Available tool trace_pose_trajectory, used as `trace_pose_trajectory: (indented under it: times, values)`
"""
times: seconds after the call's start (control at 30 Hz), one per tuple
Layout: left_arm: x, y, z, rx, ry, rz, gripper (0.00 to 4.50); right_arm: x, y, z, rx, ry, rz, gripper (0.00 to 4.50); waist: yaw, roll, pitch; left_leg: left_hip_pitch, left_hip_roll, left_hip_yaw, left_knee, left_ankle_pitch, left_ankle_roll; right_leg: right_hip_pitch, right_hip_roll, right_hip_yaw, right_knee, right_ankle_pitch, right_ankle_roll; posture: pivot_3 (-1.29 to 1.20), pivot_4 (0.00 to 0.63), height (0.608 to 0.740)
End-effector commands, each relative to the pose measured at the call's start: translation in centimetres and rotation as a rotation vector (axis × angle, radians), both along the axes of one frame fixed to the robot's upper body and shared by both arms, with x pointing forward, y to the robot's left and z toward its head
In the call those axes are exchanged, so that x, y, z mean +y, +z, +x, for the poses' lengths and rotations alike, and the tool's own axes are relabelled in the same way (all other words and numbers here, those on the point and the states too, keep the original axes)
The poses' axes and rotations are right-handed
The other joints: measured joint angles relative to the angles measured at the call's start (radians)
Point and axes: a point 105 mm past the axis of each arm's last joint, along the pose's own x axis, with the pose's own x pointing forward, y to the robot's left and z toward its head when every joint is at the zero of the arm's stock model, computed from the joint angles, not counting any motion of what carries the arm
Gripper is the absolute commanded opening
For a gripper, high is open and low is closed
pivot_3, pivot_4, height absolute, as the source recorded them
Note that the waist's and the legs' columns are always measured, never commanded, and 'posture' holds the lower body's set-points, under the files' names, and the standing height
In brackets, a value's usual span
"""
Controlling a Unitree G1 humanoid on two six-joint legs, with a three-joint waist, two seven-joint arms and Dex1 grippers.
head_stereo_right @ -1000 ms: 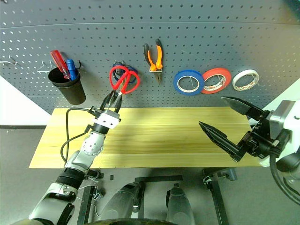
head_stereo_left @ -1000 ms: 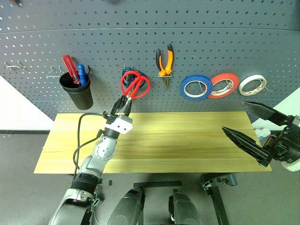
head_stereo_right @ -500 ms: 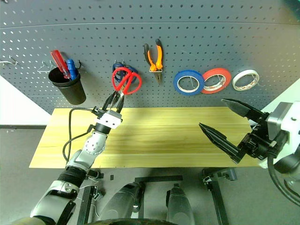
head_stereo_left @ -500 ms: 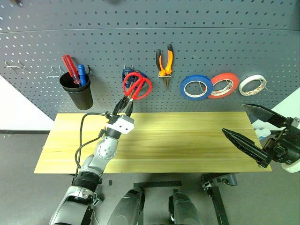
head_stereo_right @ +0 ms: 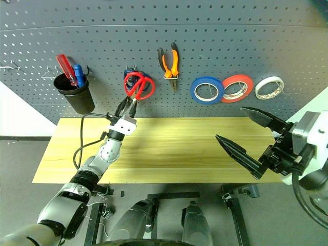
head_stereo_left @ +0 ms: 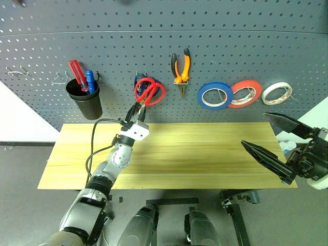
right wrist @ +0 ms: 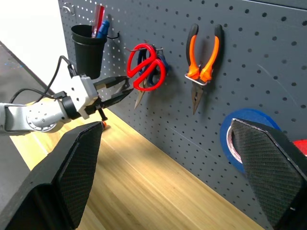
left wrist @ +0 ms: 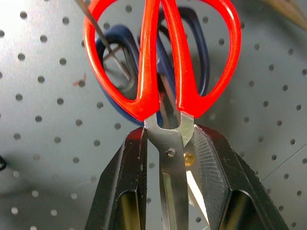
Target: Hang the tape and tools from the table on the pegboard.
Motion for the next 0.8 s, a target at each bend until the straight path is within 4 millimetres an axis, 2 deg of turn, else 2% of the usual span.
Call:
trace_pose_trajectory:
  times: [0.03,0.1,0.33,0.47,0.63,0.8]
  values:
    - [-0.5,-0.2,0.1,-0.002,-0.016,0.012,1.10,0.4,0.9,-0.5,-0.052,0.010,-0.019,4.50,0.000,-0.001,0.000,0.000,0.000,0.000,0.000,0.000,0.000,0.000,0.000,0.000,0.000,0.000,0.000,-0.07,0.174,0.740]
    - [-0.5,-0.2,0.2,0.001,-0.014,0.005,1.10,0.4,0.9,-0.6,-0.051,0.008,-0.019,4.50,-0.001,-0.001,-0.001,0.000,0.000,0.000,0.000,0.000,0.000,0.000,0.000,0.000,0.000,0.000,0.000,-0.07,0.172,0.740]
    - [-0.2,-0.6,0.0,0.023,-0.024,-0.032,3.27,0.3,0.8,-0.5,-0.048,0.005,-0.019,4.50,-0.011,-0.001,-0.001,0.000,0.000,0.000,0.000,0.000,0.000,0.000,0.000,0.000,0.000,0.000,0.000,-0.07,0.172,0.740]
    - [0.4,-1.5,-0.1,0.058,0.012,-0.030,4.49,0.2,0.8,-0.4,-0.046,0.003,-0.021,4.50,-0.030,-0.001,-0.001,0.000,0.000,0.000,0.000,0.000,0.000,0.000,0.000,0.000,0.000,0.000,0.000,-0.07,0.173,0.740]
    - [1.7,-3.6,-1.4,0.155,0.032,-0.053,4.49,0.3,0.8,-0.5,-0.046,0.007,-0.023,4.50,-0.052,-0.001,-0.001,0.000,0.000,0.000,0.000,0.000,0.000,0.000,0.000,0.000,0.001,0.000,0.000,-0.07,0.176,0.740]
    - [3.7,-5.7,-3.3,0.300,0.076,-0.107,4.49,0.4,0.7,-0.7,-0.041,0.007,-0.027,4.50,-0.050,0.000,-0.001,0.001,0.000,0.001,-0.001,0.000,0.000,-0.001,0.000,0.001,0.001,0.000,0.000,-0.07,0.181,0.740]
